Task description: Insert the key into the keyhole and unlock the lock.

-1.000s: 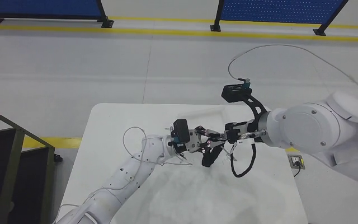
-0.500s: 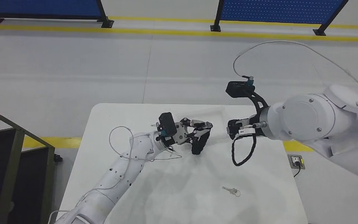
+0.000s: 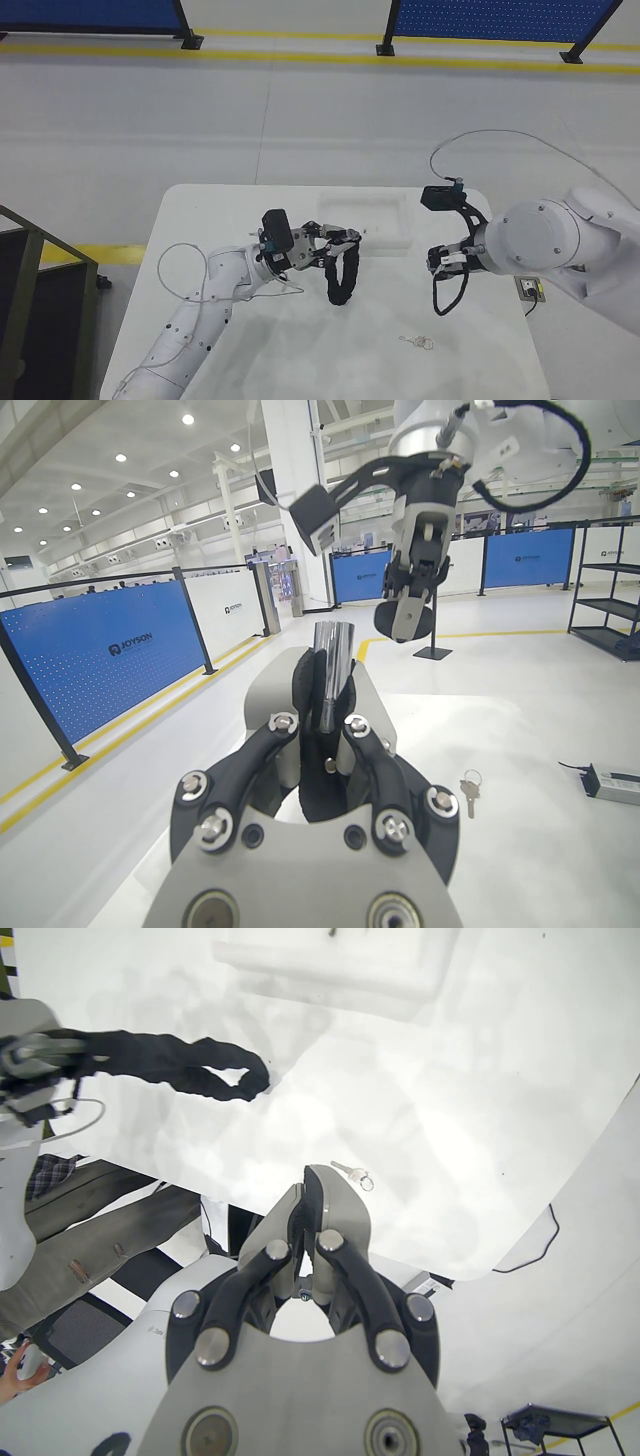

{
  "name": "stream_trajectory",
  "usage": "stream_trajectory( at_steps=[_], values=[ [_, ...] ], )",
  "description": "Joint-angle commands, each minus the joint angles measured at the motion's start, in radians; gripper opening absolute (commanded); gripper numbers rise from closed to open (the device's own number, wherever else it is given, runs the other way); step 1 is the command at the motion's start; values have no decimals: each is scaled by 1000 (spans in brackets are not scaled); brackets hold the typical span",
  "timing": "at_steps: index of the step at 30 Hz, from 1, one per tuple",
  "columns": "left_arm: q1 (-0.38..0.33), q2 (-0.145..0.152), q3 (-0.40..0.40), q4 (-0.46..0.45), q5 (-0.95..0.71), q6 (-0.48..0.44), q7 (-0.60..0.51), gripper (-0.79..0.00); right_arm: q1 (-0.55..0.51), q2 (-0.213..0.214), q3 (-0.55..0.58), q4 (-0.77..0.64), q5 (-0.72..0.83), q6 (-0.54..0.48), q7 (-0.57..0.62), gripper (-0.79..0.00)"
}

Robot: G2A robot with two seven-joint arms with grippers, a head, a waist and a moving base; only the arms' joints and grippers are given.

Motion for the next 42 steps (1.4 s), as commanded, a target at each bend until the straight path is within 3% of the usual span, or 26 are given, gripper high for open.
stream_trajectory(
  at_steps=[1, 9, 16, 21, 29, 42],
  values=[
    [13, 5, -5, -23, -9, -26, -17, -785, -33, 20, 0, -8, -3, 5, -5, -653],
    [68, 26, -50, -112, -69, -105, -69, -785, -213, 92, 0, -39, -4, 26, -80, -557],
    [138, 53, -125, -218, -130, -150, -149, -785, -415, 138, 0, -47, 76, -14, -287, -462],
    [167, 62, -155, -260, -158, -166, -172, -785, -518, 156, 0, -41, 164, -62, -435, -440],
    [167, 62, -155, -260, -158, -166, -172, -785, -623, 147, 0, -11, 290, -124, -629, -428],
    [167, 62, -155, -260, -158, -166, -172, -785, -683, 77, 20, 81, 314, -102, -694, -416]
  ],
)
